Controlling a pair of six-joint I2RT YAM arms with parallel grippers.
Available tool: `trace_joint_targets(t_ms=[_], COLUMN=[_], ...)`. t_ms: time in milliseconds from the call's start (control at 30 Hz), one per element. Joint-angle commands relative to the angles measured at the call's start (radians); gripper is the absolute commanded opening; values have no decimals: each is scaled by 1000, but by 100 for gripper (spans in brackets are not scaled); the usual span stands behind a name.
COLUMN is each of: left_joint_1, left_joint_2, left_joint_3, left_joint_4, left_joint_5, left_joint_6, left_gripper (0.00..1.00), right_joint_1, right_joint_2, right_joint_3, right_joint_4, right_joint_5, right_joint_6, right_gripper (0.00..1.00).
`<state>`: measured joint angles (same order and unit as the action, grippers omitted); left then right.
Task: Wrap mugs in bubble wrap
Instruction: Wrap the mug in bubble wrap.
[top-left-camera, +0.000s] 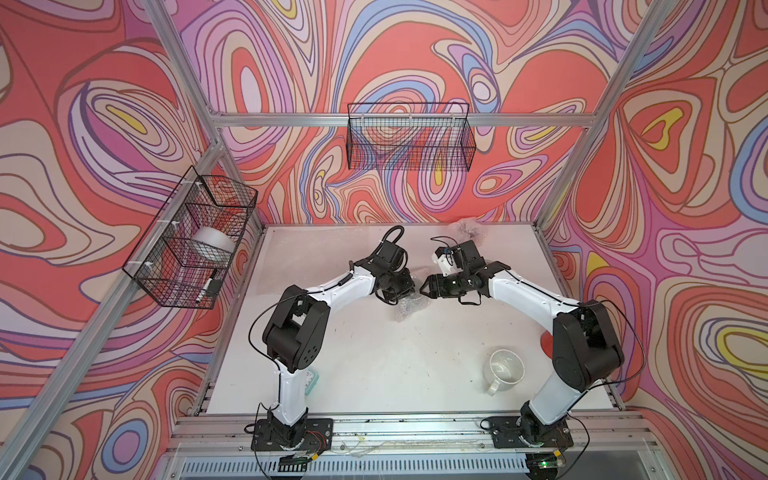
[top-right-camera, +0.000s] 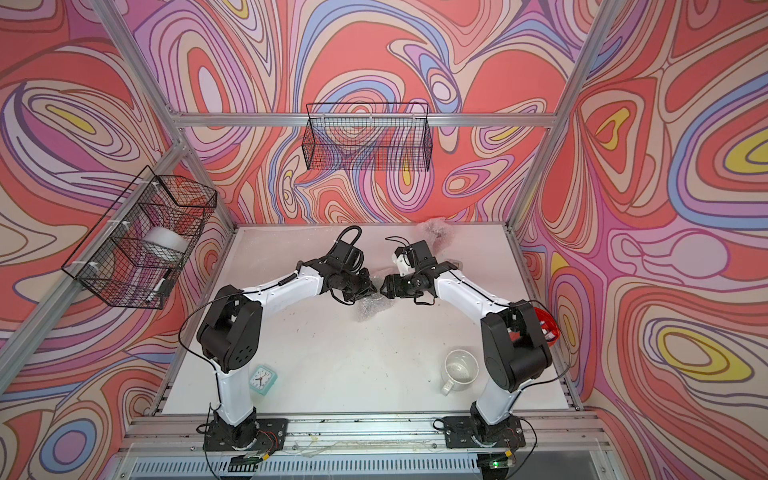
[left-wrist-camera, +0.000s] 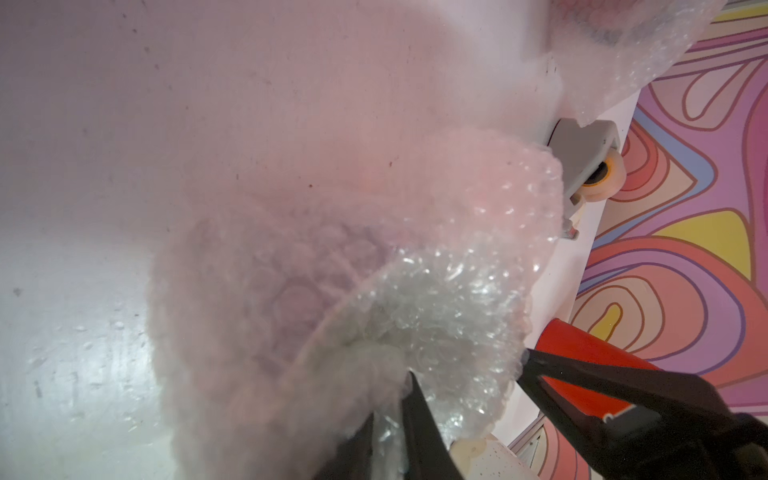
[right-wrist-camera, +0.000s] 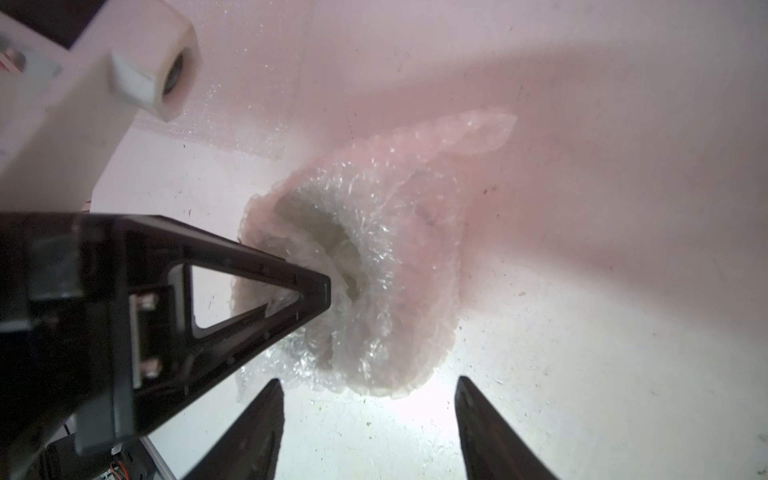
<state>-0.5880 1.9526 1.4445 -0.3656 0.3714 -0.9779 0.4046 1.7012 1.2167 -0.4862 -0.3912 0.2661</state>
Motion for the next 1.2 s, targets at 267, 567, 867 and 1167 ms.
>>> trace_joint_targets(t_ms=[267, 567, 867, 1167], left_joint_1=[10, 10, 11, 13], left_joint_2=[61, 73, 79, 70], left_joint_3=[20, 26, 30, 21], left_joint_4=[-30, -9, 2, 23], left_joint_5=[2, 16, 26, 40], left_joint_6=[-38, -57, -66, -75], left_gripper=[28, 29, 29, 29], right_joint_1=[9, 19, 29, 28], right_joint_2=[6, 48, 107, 167], right_joint_3=[-12, -6, -5, 13], right_joint_4=[34, 93, 131, 144], right_joint_5=[-24, -49, -7, 132], right_joint_6=[-94, -77, -45, 64], right_gripper=[74, 73, 71, 58])
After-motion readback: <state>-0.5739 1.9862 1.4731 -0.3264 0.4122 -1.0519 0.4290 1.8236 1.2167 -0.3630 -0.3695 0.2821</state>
